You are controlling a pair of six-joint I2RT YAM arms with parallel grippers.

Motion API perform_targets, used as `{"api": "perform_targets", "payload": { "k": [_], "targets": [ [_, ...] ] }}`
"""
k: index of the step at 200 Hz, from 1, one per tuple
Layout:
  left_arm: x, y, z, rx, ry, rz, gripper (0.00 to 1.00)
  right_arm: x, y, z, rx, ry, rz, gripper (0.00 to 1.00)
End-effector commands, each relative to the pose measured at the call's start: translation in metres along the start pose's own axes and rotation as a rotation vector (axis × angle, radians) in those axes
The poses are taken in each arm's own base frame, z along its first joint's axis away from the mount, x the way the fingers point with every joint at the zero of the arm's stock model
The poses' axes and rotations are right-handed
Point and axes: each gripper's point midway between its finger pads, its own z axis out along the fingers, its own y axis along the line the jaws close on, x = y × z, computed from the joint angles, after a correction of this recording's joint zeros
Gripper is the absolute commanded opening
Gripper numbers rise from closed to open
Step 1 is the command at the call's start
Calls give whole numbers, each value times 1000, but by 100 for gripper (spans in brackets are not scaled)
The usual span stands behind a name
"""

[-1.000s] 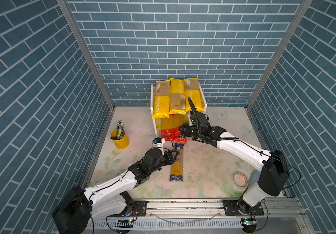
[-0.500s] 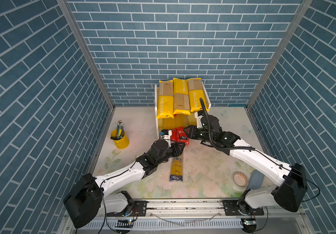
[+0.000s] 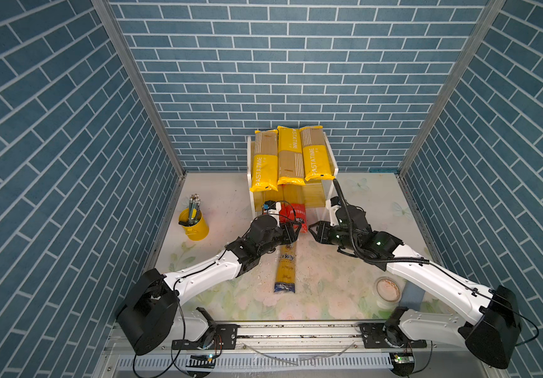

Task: Arrange pasta packages on shelves
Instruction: Place the pasta bag on the shelf, then pick up the pasta bag from the center of the table.

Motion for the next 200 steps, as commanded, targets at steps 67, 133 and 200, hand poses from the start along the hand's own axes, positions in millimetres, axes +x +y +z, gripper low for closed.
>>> {"api": "perform_targets", "payload": {
  "k": [67,133,200],
  "targets": [
    [55,11,-77,1,177,23,57,89,-30,30,39,192,172,40],
    [122,91,-81,-177,295,-4,56,127,-30,72,1,265,275,43],
    [157,117,-49,-192,323,-88,57,144,-31,97,-37,308,356,50]
  ]
}}
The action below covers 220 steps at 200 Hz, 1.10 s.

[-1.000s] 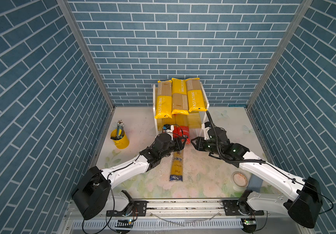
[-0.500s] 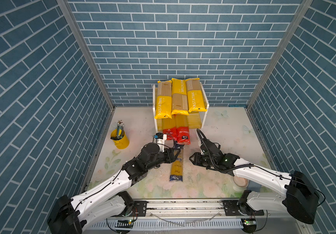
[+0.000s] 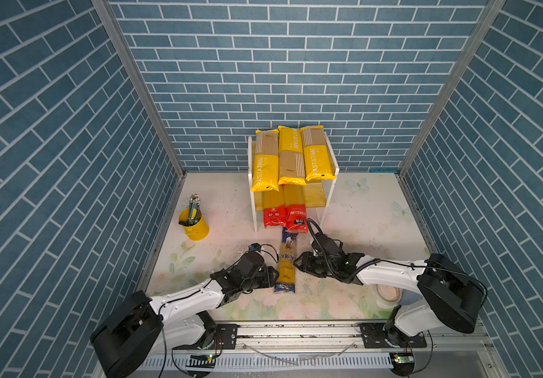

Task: Arrange pasta packages on shelves
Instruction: Pick up the pasta bag from the center of the table.

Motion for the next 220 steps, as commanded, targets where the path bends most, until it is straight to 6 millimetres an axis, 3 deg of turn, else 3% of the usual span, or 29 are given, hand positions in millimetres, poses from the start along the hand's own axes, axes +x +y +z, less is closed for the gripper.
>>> {"api": "perform_targets", "payload": {
  "k": [1,32,51,84,116,145,178,199,220],
  "targets": [
    [-5,-13,10,72,-40,-28,56,4,3,10,-48,15,63,50],
    [4,-24,25,96,-18,-27,54,5,2,20,-59,28,85,50],
    [10,-34,36,132,-4,-36,47,9,3,29,-85,53,107,49],
    [16,-43,47,201,10,-91,35,8,1,32,-116,60,135,34],
    [11,-52,43,223,3,-90,34,3,8,17,-126,35,91,15],
    [6,-59,30,219,-5,-66,45,-3,11,-1,-134,13,67,6],
    [-9,-69,11,197,-41,-23,57,-6,7,-25,-132,8,47,1],
    [-14,-79,5,216,-46,-8,58,-8,9,-44,-110,19,4,0],
    [-19,-85,-3,215,-58,13,58,-3,-1,-63,-23,52,-38,0]
  ]
}}
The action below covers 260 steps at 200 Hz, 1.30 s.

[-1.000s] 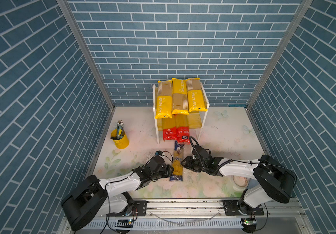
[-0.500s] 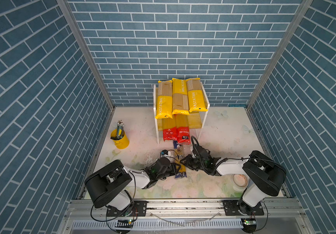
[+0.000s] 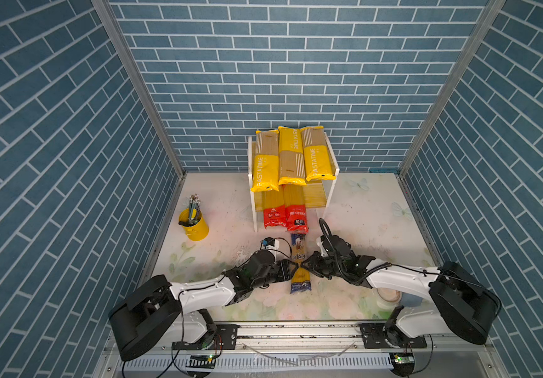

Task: Arrange pasta packages on shelves
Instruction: Pick up the pasta bag from the center of the table, then place the pasta bag on the shelf.

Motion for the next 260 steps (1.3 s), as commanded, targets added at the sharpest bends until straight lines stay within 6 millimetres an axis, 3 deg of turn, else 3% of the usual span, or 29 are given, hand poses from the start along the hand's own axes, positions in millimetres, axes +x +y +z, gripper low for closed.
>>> {"api": "perform_targets", "payload": {
  "k": [1,42,126,190,260],
  "targets": [
    [4,2,-6,-44,29,46,58,1,11,-27,26,28,-94,0],
    [-16,-15,-26,-70,-17,134,59,8,6,-64,91,55,-164,0],
    [-49,-43,-52,-104,-79,259,61,11,30,-162,129,54,-325,0],
    [-57,-52,-61,-85,-107,258,61,-8,67,-203,-37,-71,-261,0],
    [-62,-57,-69,-77,-132,262,61,-25,113,-248,-107,-159,-348,0]
  ]
}}
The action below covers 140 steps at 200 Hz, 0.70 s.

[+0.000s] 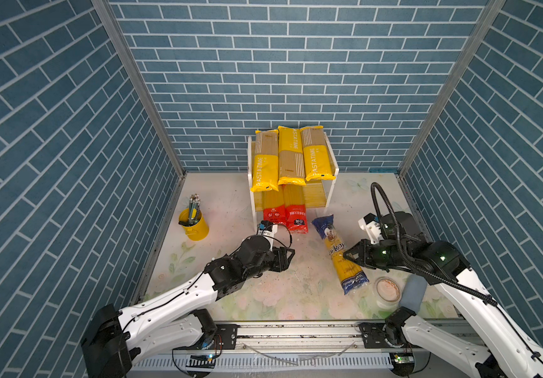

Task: Arrange pasta packages on shelves
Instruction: Place the pasta bag on the shelf.

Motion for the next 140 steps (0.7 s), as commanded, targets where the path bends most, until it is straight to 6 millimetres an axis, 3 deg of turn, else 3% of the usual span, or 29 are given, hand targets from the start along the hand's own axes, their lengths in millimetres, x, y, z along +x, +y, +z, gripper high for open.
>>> {"api": "perform_targets", "payload": {
  "k": [1,30,81,140],
  "targets": [
    [-8,-1,-5,-10,-21,14,61,-23,44,-33,-130,-107,-129,0],
    [-8,-1,-2,-6,-25,13,61,-46,62,-28,-188,-165,-156,0],
    [-5,2,1,-14,-20,8,61,-123,92,-1,-306,-406,-168,0],
    [-3,6,1,-18,-23,1,61,-181,79,37,-235,-556,-140,0]
  ]
}}
